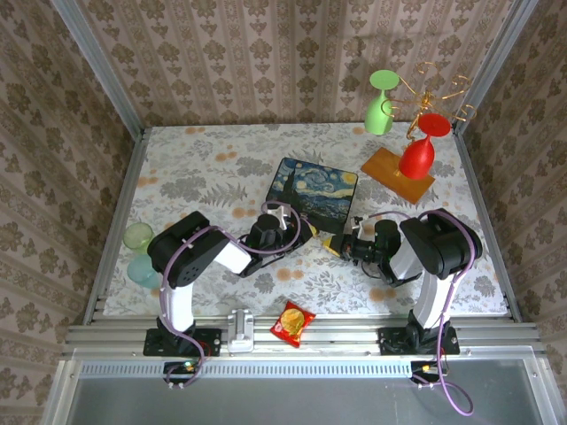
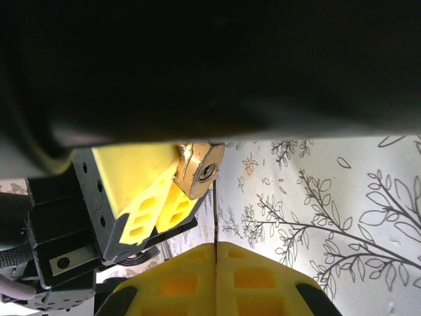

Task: Unlock the padlock with the key

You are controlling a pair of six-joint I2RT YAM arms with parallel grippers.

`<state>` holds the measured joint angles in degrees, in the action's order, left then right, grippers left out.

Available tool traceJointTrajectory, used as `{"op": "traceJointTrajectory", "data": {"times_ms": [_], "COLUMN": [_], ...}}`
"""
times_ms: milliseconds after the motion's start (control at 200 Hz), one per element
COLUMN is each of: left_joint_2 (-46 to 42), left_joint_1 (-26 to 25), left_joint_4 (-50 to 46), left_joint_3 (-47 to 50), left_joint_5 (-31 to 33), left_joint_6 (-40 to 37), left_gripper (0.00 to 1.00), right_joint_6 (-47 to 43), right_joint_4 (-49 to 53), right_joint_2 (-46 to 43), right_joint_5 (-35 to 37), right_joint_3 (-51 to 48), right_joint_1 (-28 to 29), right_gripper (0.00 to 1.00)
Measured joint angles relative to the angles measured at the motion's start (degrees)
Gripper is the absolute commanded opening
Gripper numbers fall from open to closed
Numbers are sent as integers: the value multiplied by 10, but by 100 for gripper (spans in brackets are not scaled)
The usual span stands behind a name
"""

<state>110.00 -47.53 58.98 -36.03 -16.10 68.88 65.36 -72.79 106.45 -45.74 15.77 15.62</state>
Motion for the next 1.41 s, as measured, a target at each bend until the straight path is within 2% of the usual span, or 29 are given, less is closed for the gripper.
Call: {"op": "traceJointTrajectory", "data": {"times_ms": [665,1070,1405], "left_joint_2": [10,18,29], "left_joint_1": [0,-5,-8], "left_joint_4": [54,75,82], "left_joint_3": [16,16,11], "left_joint_5": [-8,-6,4], "left_joint_6": [35,51,53], "left_gripper": [0,0,0], "right_joint_6": [-4,-3,32], "right_joint_4": [-4,-4,-3], "right_joint_2": [3,6,14], "right_joint_5": [-19,-35,-37], "right_joint_3": [11,15,22], "right_joint_1": [-5,-33,-34], "right_gripper": [0,0,0]}}
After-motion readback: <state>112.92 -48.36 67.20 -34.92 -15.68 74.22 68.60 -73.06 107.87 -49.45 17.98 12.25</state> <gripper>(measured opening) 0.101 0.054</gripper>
